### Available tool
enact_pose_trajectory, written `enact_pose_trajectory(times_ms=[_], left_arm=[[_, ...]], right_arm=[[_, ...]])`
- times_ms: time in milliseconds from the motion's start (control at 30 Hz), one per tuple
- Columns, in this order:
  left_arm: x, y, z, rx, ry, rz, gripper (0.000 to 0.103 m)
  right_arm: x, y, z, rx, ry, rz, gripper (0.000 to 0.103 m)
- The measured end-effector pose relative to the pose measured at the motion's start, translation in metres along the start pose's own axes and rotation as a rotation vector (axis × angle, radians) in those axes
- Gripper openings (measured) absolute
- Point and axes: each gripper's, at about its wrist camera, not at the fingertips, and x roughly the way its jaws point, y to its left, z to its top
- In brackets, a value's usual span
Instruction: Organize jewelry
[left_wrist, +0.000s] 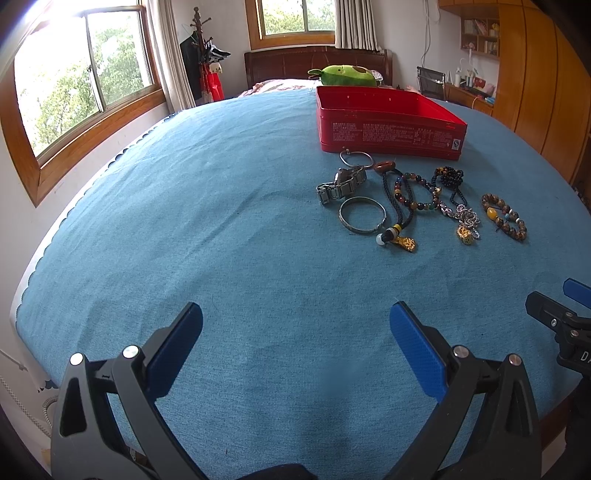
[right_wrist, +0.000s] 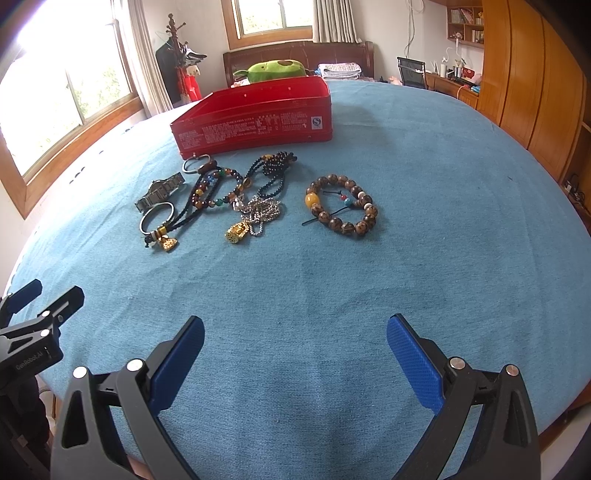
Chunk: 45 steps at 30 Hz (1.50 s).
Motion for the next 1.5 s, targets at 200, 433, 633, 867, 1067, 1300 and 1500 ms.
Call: enact_pose_trajectory(times_ms=[200, 433, 633, 867, 1067, 1300, 1500], left_arm=[[0.000, 0.000, 0.000, 0.000, 0.000, 0.001, 0.100], [0.000, 0.000, 0.000, 0.001, 0.001, 0.001, 0.100], [0.001, 0.002, -0.001, 0.001, 0.003, 0.001, 0.100], [0.007, 0.006, -0.003, -0.002, 0.007, -0.006, 0.100], [0.019, 0.022, 0.000, -0.034, 0.059, -0.112, 0.100], [0.041, 0.043, 0.011, -0.103, 0.174, -0.250, 0.099], [0.051, 0.041, 0.036, -0.106, 0.191, -0.244, 0.099]], right_arm=[[-0.001, -0.001, 0.000, -0.002, -0.001, 0.001, 0.099], [-0.002, -0.001, 0.001, -0.002, -0.001, 0.000, 0.099], [-0.002, -0.001, 0.001, -0.002, -0.002, 0.001, 0.099], [-0.002, -0.003, 0.005, -0.006, -0.022, 0.013, 0.099], [-0.006, -0.011, 0.015, -0.013, -0.049, 0.046, 0.099], [-0.004, -0.026, 0.038, 0.005, -0.037, 0.106, 0.099], [0.012, -0.038, 0.057, 0.046, 0.020, 0.178, 0.099]])
